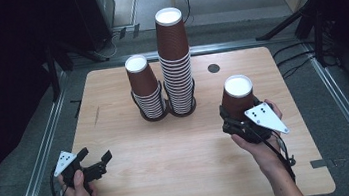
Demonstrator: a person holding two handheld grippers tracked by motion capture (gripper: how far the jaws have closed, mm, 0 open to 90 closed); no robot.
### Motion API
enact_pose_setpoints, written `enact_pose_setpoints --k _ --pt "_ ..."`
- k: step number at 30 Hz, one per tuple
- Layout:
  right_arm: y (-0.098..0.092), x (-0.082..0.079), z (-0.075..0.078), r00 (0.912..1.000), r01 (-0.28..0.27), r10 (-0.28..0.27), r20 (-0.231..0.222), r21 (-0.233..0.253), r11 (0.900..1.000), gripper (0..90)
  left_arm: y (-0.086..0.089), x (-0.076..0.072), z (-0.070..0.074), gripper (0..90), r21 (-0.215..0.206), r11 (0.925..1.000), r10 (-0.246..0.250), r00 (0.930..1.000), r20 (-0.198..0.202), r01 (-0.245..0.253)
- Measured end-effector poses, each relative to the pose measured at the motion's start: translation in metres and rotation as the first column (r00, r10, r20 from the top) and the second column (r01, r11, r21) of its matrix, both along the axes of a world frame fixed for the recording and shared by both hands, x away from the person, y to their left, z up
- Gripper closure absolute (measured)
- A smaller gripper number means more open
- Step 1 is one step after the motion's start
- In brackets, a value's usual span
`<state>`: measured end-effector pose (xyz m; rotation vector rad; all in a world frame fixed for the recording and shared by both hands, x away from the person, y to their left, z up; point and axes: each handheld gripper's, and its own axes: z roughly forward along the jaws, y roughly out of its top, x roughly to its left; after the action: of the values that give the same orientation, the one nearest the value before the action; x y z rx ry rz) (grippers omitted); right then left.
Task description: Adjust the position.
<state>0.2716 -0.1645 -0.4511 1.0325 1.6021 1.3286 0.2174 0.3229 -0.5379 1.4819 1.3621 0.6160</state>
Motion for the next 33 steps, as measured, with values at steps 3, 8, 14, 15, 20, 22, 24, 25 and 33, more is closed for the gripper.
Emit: enact_pose_setpoints --k 3,8,14,15,20,22,24,25,33 --pt "-0.001 0.000 -0.001 0.9999 -0.006 0.006 -0.010 0.005 1.000 11.2 -0.010 0.000 0.008 0.0 0.031 0.9995 -0.006 0.9999 0.015 0.006" --pt "-0.003 0.003 -0.004 0.9991 -0.011 0.011 -0.041 0.009 1.000 11.4 -0.033 0.002 0.024 0.0 0.057 0.9973 -0.050 0.9975 0.051 0.047" --pt "0.004 0.003 -0.007 0.9991 -0.002 0.000 -0.043 -0.040 0.999 11.3 -0.058 0.009 0.032 0.0 0.058 0.9931 -0.106 0.9925 0.062 0.102" --pt "0.007 0.003 -0.008 0.9993 0.009 -0.011 -0.035 -0.064 0.998 11.3 -0.068 0.013 0.036 0.0 0.052 0.9916 -0.122 0.9902 0.069 0.118" --pt "0.012 0.003 -0.015 0.9997 0.024 -0.025 -0.002 -0.091 0.996 11.1 -0.085 0.021 0.043 0.0 0.056 0.9857 -0.164 0.9825 0.088 0.159" --pt "0.014 0.002 -0.018 0.9997 0.024 -0.023 0.005 -0.105 0.994 11.0 -0.093 0.025 0.046 0.0 0.063 0.9806 -0.191 0.9770 0.095 0.186" --pt "0.014 0.002 -0.019 0.9996 0.029 -0.028 0.009 -0.123 0.992 11.0 -0.095 0.026 0.047 0.0 0.061 0.9789 -0.201 0.9748 0.098 0.195" --pt "0.015 0.002 -0.021 0.9993 0.034 -0.032 0.017 -0.138 0.990 11.0 -0.097 0.027 0.047 0.0 0.052 0.9775 -0.209 0.9727 0.101 0.204" --pt "0.023 0.001 -0.034 0.9988 0.040 -0.033 0.035 -0.235 0.971 11.0 -0.124 0.024 0.047 0.0 0.049 0.9563 -0.292 0.9508 0.104 0.288"
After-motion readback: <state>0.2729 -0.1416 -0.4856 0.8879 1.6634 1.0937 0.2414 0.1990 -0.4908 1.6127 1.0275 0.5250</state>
